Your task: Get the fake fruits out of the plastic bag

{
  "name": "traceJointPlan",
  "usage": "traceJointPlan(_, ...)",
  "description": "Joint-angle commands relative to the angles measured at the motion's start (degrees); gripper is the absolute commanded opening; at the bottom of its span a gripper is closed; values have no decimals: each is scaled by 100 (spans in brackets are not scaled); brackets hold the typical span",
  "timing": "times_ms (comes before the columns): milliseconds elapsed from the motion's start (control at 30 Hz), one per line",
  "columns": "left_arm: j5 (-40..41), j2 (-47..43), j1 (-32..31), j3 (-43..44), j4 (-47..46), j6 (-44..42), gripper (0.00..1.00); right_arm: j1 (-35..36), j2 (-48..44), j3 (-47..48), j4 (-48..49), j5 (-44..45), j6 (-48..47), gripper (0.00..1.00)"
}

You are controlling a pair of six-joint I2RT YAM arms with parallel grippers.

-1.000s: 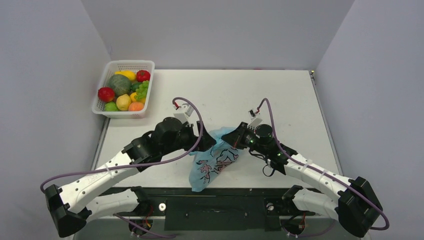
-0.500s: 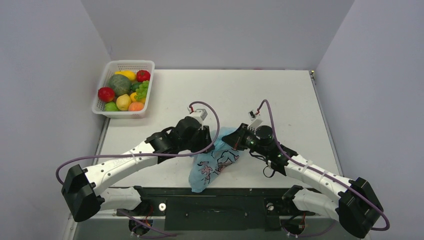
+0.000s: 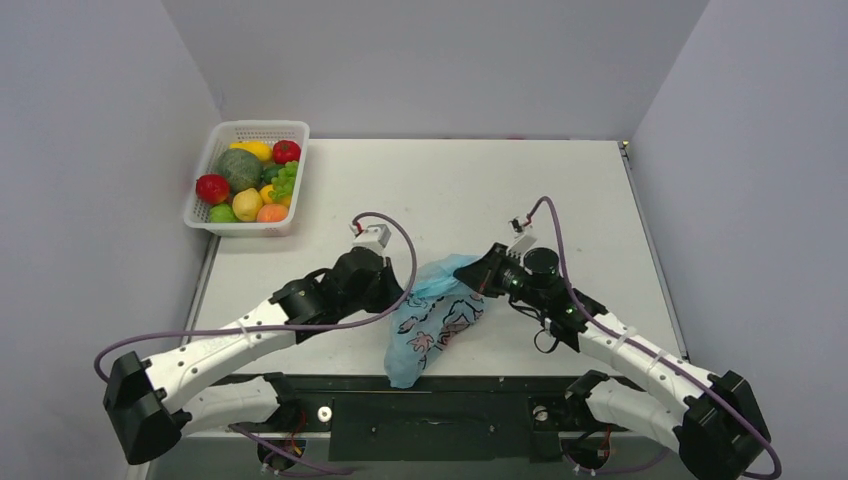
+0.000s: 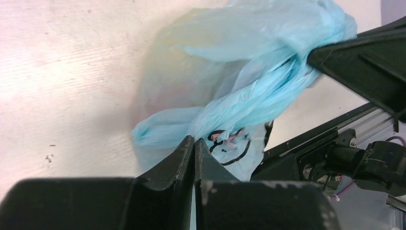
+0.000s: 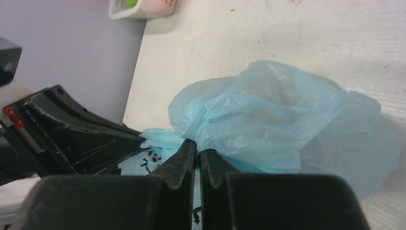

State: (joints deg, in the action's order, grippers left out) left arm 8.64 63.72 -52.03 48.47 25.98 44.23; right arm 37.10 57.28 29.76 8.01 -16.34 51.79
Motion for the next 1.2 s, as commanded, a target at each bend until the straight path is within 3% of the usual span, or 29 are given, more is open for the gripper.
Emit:
traceJointPlan(0, 829, -843, 58, -286, 707, 318, 0, -748, -354, 102, -10, -179, -195, 0)
traceJointPlan(200, 1015, -2040, 102, -985, 877, 731, 0, -1853, -374, -127, -65, -1005, -175, 0)
traceJointPlan(433, 748, -2514, 129, -1108, 652, 867, 0, -1936, -277, 215, -998, -1036, -872, 0)
traceJointPlan(467, 712, -2481, 130, -1037, 640, 863, 0, -1896, -286, 268, -1106, -989, -1039, 4)
traceJointPlan(533, 663, -2405, 132, -967, 573, 835, 0, -1710, -353, 407, -1387, -825, -1235, 24)
traceJointPlan(600, 605, -2319, 130, -906, 477, 826, 0, -1422, -515, 461, -1543, -562, -1290, 39)
traceJointPlan(733, 465, -2157, 130, -872, 279, 807, 0, -697, -914, 384, -1603, 45, -1036, 58)
traceJointPlan(933, 307, -2042, 137, -1000, 4, 825, 0, -21, -1332, -351, -760, 629, 73, 69)
traceJointPlan(1167, 53, -1921, 136, -1151, -174, 850, 0, 331, -614, -204, -51, 634, 658, 71)
